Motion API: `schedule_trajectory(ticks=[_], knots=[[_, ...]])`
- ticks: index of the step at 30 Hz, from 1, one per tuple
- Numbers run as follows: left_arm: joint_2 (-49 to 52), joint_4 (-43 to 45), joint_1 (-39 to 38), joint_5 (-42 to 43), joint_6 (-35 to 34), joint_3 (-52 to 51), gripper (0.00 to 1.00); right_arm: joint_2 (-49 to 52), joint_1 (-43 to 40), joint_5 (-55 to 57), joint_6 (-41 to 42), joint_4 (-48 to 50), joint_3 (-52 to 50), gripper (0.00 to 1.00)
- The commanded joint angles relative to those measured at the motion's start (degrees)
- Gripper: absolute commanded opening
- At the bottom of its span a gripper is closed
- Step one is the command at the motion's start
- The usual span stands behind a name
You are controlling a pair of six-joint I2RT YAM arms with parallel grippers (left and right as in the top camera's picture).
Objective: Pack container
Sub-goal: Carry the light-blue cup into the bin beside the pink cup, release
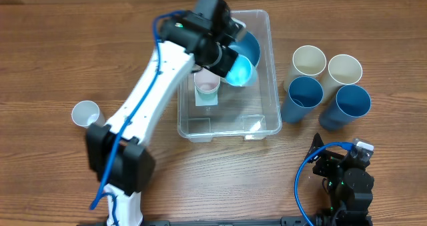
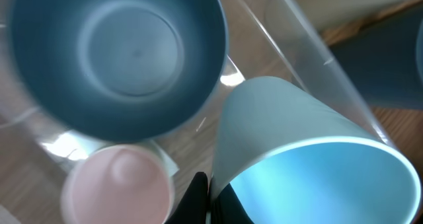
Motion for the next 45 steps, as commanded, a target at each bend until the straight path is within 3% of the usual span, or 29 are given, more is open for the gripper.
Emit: schedule_trajectory(ticks=[1,11,17,24,26,31,37,41,45], knots=[[5.14,0.39,-2.71,-1.86,1.77,1.33,0.04,-0.57,-0.15,0.37,0.35,-0.33,-0.92,1.00],[7.91,0.87,-5.33,-5.77,1.51,1.33,0.05,-0.57,-0.15,0.37,0.35,-0.33,-0.92,1.00],[7.91,1.11,-5.33,-5.97,1.49,1.33,0.18,-0.57,-0.15,0.37,0.35,-0.33,-0.92,1.00],[7.72,1.53,-5.31,-6.62,-0.44,1.57,0.18,-0.57,-0.15,0.37,0.35,-0.33,-0.92,1.00],[7.41,0.37,-5.01,-6.73,-2.56,4.07,0.26,-0.57,-0.15,0.37,0.35,-0.33,-0.92,1.00],[6.71,-8.26,-4.04,-7.56,-4.61,14.43,0.36,-0.57,-0.15,0.37,0.35,-0.33,-0.92,1.00],[4.17,-23.32,1.16,-13.49,-8.83,25.33,0.40,-0.57,-0.15,0.37,0.35,-0.33,-0.92,1.00],[2.27,-31.52,6.99,-14.73,-11.61,27.23,0.39,-0.57,-0.15,0.37,0.35,-0.33,-0.92,1.00],[-0.09,-32.15,13.49,-11.37,-13.51,25.14,0.34,-0.57,-0.15,0.37,0.35,-0.33,-0.92,1.00]])
